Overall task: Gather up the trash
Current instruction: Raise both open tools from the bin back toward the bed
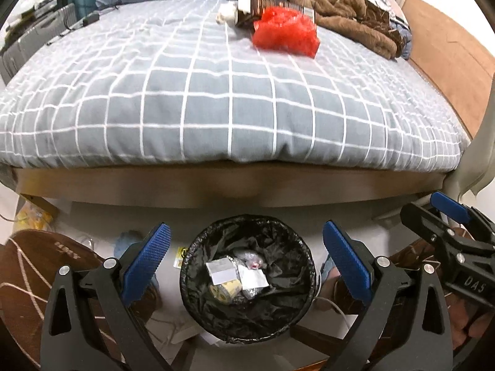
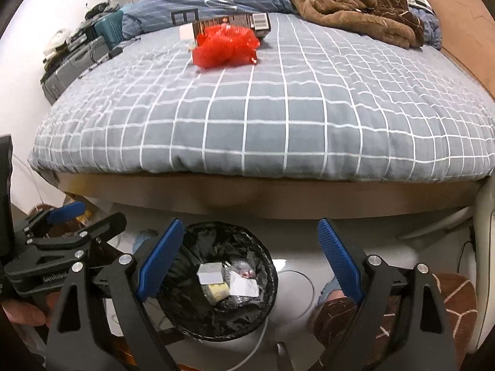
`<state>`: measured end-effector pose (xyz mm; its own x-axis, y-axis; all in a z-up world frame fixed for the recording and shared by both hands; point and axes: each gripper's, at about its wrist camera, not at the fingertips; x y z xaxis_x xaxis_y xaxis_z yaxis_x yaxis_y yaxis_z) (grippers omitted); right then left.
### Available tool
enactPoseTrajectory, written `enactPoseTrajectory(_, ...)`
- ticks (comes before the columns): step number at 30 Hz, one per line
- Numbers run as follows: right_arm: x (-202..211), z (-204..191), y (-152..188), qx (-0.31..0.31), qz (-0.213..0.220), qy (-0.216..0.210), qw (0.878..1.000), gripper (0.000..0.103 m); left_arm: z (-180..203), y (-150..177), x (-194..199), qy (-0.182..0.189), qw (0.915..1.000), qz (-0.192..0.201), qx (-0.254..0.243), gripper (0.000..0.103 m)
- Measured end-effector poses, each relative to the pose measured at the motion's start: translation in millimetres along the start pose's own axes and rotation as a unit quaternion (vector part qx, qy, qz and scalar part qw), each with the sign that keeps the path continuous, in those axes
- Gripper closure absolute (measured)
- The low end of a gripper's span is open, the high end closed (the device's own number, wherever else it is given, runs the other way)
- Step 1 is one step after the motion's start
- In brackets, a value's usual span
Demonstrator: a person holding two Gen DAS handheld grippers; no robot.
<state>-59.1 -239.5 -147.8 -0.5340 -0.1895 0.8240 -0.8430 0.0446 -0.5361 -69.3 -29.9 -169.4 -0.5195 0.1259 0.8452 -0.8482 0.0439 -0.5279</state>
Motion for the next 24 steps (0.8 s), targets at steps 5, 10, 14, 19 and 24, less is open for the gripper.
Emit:
enactPoseTrajectory(5,14,-6,-11,0.002,0.021,-0.001,1.000,0.011,-4,-6,16,-0.003,0.9999,0.015,0.005,0.006)
enactPoseTrajectory(10,24,-15,-21,0.009,0.033,-0.004,0.999,0.011,-11,-15,34,-0.005,0.9996,0.027,0.011,0.006)
enactPoseTrajectory(14,30,-22,-31,0.017,0.039,-0.008,0.999,0.010,-16,-23,46,-0.008,0.9992,0.037,0.013,0.006)
enactPoseTrajectory(19,39,-32,-47,0.024,0.057,-0.004,0.998,0.008,-25,-37,58,-0.012,0.9987,0.046,0.018,0.006)
enactPoseTrajectory(24,43,-39,-62,0.033,0.072,0.007,0.997,0.008,-33,-53,67,-0.015,0.9982,0.055,0.021,0.006)
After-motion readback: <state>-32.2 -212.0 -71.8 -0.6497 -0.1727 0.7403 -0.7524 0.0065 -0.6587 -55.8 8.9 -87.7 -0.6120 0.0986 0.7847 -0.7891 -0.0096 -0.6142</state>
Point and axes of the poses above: each gripper's, at about its wrist camera, not at the fingertips, and x roughly against the way its jaws point, z to its right, y to its underside, and after that the axes turned 8 degrees about -x, right-handed
